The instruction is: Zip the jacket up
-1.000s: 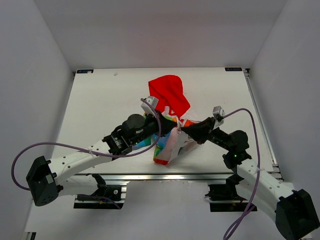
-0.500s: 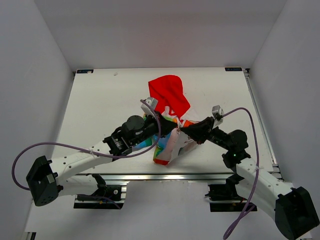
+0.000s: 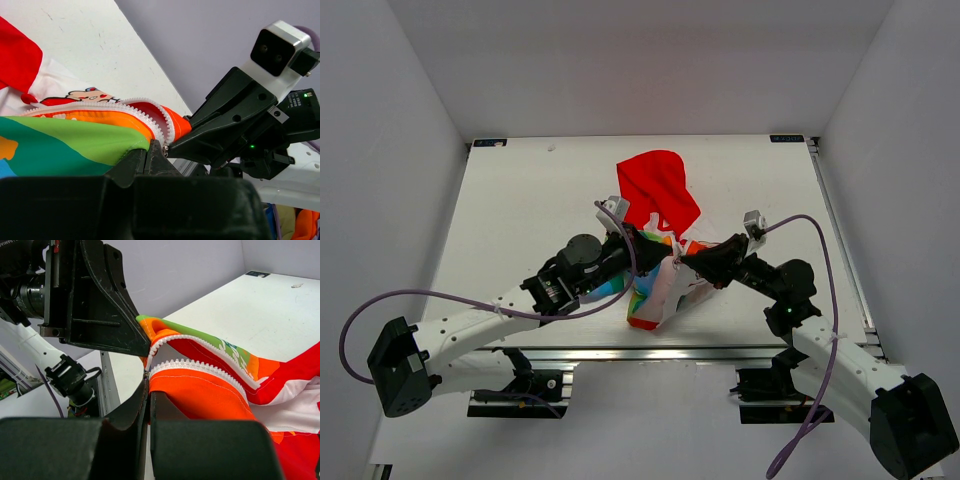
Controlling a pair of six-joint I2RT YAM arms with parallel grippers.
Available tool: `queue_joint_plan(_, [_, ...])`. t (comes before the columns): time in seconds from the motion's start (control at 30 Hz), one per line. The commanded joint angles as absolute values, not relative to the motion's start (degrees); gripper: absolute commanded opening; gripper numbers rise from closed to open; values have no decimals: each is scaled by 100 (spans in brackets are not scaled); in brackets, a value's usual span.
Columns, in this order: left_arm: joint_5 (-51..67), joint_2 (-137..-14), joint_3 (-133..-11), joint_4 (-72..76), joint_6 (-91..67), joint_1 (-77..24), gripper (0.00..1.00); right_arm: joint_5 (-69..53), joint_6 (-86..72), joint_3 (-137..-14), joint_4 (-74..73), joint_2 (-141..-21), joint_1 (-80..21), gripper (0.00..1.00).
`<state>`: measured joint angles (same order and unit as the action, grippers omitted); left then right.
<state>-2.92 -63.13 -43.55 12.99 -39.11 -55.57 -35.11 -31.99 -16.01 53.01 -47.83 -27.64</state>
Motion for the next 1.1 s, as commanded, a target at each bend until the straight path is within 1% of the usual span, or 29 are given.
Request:
queue_joint_plan(0.0, [-299, -6091, -4298, 1556, -3955, -5555, 0, -3603, -3269, -1600, 5546, -4746, -2742, 0])
queue_joint_plan(0.6, [-352, -6179, -4263, 1582, -3946, -5555, 0, -3744, -3533, -1626, 5836, -4781, -2742, 0])
queue_joint_plan(1.07, [-281, -6117, -4210, 1670, -3920, -5555, 0, -3604, -3568, -1652, 5915, -4878, -2751, 0])
